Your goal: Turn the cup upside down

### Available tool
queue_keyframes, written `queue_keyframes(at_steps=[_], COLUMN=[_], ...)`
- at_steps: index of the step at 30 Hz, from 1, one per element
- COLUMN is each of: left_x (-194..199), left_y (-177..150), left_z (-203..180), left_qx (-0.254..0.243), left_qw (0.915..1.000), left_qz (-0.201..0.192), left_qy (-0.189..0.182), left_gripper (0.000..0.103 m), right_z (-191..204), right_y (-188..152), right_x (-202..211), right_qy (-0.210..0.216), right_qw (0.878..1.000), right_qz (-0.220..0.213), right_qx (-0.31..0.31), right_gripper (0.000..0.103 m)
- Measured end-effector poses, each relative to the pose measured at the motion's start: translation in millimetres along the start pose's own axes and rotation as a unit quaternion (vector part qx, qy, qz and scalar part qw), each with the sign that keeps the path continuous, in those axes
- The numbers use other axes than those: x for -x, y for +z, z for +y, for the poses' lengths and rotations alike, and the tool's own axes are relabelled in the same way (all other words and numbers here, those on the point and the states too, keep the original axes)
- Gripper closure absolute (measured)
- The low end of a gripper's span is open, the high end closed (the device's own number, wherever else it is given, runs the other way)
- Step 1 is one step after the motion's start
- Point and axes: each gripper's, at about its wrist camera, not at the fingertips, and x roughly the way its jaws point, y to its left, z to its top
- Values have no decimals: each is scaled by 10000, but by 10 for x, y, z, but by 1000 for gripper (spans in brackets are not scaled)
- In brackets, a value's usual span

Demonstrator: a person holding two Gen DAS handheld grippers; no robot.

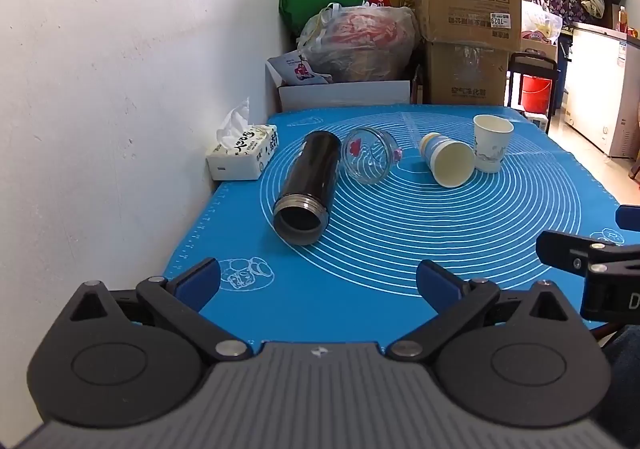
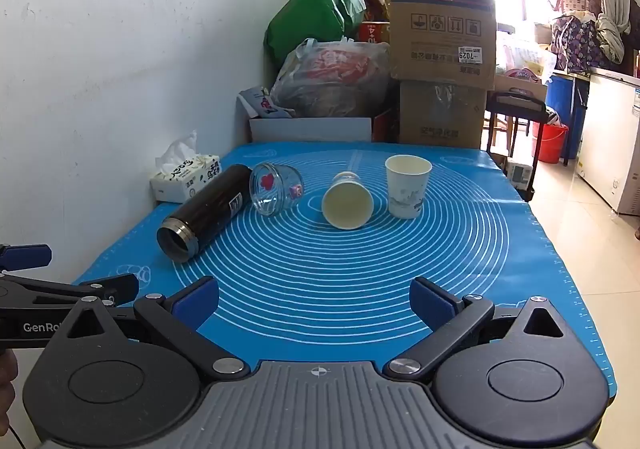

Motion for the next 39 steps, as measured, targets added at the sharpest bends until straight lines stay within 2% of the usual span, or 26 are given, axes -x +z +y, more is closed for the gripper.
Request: queue_keyframes(at_steps=[7, 8, 19, 35, 39], left_x=[-31, -23, -2, 94, 72], left_y=[13, -4, -17, 19, 15], left_z=[36, -23, -19, -27, -41], left_qx=[97, 12, -4, -4, -21], left_qw=[9997, 10000, 9999, 9998, 9999], left_qz=[133, 18, 15, -210, -153], left_qy=[-204, -94, -142, 58, 35], left_gripper=[0, 0, 0, 0, 0], right_z=[-14, -16, -19, -16, -10], right_y=[-5, -7, -21, -25, -35], right_x=[-8, -12, -27, -6, -1], right_qy=[5, 5, -8, 12, 24], right_qw=[10000, 10000, 10000, 10000, 10000], right_qz=[2, 13, 88, 58, 60], right_qx=[-12, -13, -32, 6, 14], right_gripper=[0, 0, 0, 0, 0])
